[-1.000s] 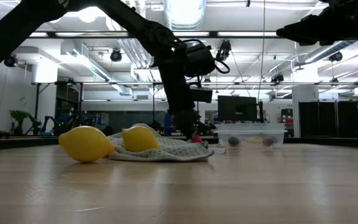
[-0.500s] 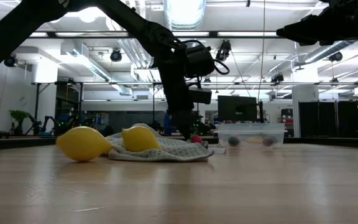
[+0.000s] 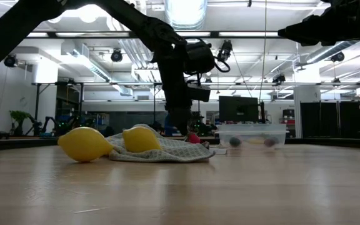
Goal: Pick and placing Produce into tupperware
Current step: Put the red strawberry into the transparent bin
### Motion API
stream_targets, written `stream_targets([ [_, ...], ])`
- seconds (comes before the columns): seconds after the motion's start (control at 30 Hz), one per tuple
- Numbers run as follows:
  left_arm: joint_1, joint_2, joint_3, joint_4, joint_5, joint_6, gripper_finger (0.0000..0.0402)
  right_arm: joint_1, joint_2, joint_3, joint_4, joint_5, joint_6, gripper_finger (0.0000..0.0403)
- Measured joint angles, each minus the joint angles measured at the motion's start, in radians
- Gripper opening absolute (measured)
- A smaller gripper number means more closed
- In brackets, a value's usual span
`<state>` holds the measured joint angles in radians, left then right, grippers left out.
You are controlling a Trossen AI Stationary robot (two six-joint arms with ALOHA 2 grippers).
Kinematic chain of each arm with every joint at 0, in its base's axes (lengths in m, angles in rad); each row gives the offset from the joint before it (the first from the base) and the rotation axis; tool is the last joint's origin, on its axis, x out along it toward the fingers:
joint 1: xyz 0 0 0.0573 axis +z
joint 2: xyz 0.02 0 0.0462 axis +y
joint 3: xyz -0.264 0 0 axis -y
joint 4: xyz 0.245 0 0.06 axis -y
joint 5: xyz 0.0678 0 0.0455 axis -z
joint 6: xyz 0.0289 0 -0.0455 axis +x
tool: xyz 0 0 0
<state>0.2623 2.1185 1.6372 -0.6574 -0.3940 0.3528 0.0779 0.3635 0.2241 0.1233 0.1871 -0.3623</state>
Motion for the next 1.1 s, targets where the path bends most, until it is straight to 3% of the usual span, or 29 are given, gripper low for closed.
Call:
stream_targets([
  [0.33,-0.02,-0.075,0.023,0.003,-0.007,0.041,0.0,0.0,0.0,0.0,0.0,0.0,-0.004,0.0199],
  [0.63,-0.044,-0.067,0.09,0.12,0.008,0.132,0.0,0.0,0.0,0.0,0.0,0.0,-0.004,0.0199],
  [1.1,-0.044,-0.034,0.095,0.311,0.095,0.203,0.0,0.0,0.0,0.0,0.004,-0.001,-0.004,0.0199],
])
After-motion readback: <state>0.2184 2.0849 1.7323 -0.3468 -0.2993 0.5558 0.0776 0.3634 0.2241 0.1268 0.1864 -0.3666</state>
